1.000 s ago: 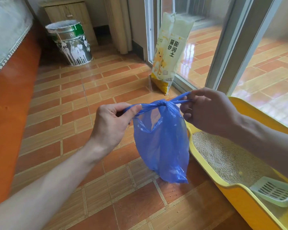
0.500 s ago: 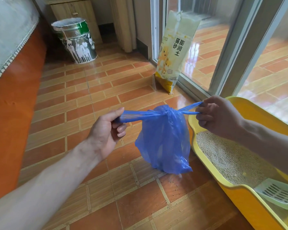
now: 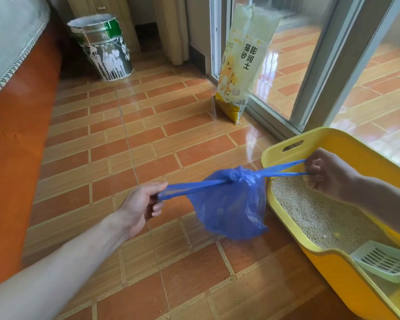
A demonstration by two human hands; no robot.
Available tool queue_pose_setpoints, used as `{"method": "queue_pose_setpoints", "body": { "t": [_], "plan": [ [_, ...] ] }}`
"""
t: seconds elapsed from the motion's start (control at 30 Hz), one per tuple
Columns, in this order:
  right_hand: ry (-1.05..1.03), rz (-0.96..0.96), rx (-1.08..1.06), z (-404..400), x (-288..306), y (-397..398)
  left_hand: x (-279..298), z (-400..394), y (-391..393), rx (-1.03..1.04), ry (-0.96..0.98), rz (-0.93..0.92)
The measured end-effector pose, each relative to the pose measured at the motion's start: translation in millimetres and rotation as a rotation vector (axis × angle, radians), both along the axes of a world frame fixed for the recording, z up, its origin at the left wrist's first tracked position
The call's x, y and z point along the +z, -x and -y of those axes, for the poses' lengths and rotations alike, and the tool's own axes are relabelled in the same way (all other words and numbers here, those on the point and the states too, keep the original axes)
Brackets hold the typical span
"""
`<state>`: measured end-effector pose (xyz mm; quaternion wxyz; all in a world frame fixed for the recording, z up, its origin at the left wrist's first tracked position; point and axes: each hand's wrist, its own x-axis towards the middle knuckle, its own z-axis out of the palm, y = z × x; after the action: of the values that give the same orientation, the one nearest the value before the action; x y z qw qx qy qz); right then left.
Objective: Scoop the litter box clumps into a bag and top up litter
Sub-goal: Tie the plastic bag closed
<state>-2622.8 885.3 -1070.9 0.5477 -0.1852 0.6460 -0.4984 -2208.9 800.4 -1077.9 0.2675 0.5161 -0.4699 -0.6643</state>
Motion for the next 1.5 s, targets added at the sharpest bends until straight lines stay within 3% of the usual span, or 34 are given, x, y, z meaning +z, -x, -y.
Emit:
{"method": "queue_pose_setpoints", "body": {
  "t": [0.3, 0.47, 0.73, 0.97, 1.07, 1.27, 1.5],
  "plan": [
    [-0.104, -0.030, 0.010, -16, -13, 9, -26, -1, -12, -0.034, 0.004, 0.169],
    [-0.096, 0.023, 0.080, -19, -5, 10, -18, 1, -8, 0.008, -0.098, 0.087],
    [0.119, -0.028, 0.114, -16, 38, 2, 23, 8, 14, 0.101, -0.067, -0.143],
    [0.289, 0.039, 0.287, -8, 86, -36, 73, -6, 66, 0.025, 0.052, -0.099],
    [0.340, -0.039, 0.372, -5, 96, -50, 90, -12, 83, 0.026, 0.087, -0.098],
    [0.490, -0.292, 0.475, -7, 114, -80, 117, -17, 105, -0.072, 0.123, -0.304],
    [0.681, -0.429, 0.420, 2, 123, -109, 134, -24, 121, -0.053, 0.433, -0.180]
  ]
}}
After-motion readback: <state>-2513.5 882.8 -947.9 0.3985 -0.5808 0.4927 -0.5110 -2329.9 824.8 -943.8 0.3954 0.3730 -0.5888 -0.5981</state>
